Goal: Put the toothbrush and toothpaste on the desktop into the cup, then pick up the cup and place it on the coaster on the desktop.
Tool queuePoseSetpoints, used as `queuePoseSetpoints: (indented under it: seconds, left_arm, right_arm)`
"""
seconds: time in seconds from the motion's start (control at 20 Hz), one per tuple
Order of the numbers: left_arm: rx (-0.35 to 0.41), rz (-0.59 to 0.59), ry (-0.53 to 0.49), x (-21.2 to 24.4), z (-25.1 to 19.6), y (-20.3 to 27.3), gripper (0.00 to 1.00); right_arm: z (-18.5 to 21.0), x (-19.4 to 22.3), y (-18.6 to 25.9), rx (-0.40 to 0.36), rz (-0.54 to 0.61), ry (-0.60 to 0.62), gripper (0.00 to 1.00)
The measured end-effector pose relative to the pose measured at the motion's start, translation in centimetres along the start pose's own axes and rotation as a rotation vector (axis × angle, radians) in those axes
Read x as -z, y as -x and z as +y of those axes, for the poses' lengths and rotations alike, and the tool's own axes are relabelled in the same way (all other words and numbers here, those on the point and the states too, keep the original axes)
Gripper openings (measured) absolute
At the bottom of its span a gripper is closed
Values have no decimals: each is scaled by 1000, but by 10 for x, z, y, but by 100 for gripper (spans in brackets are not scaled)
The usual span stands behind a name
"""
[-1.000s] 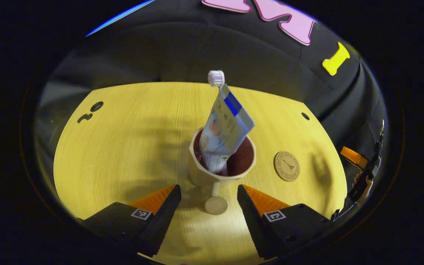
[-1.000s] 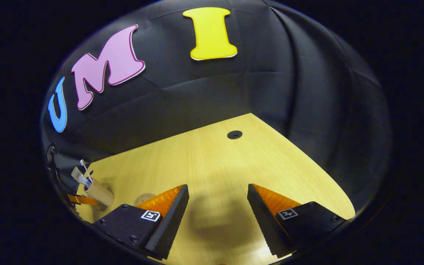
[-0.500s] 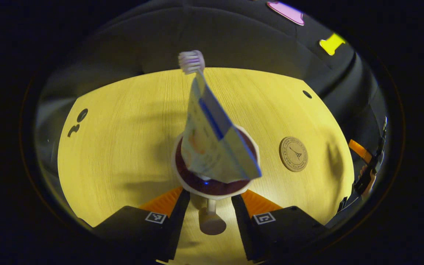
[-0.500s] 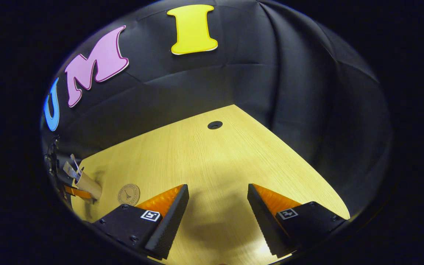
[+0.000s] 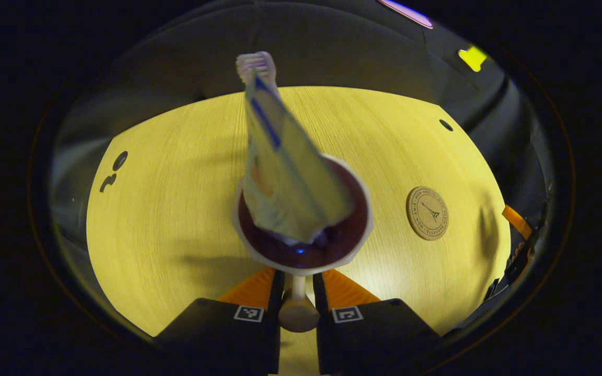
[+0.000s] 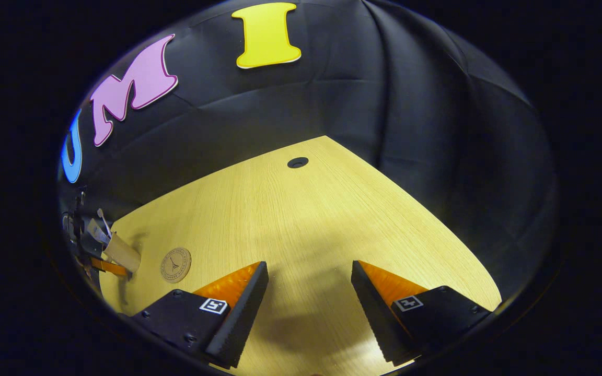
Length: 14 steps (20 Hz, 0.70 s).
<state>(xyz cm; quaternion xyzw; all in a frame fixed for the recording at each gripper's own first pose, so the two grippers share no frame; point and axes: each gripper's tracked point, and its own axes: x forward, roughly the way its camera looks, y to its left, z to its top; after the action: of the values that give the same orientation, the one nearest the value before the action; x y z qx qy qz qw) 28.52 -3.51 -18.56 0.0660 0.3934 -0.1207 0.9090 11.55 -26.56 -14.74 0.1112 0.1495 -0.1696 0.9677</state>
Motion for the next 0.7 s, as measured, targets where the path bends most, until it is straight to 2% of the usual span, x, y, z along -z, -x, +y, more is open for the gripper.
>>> queuePoseSetpoints:
  seconds: [0.35,0.55,0.65,0.7]
  left_arm:
    - [-23,-94,60,-11,-3,4,29]
    - [-29,-129,-5,-25,-10,20,29]
    - [-1,-150,-23,-33,-28,24,29]
    - [17,-160,-34,-37,-39,24,34]
  right_arm:
    - [8,1,4,-19,-6,19,98]
    - [4,1,8,-18,-7,20,98]
    - [3,-1,10,-18,-13,12,98]
    - [2,-2,11,-18,-16,9,98]
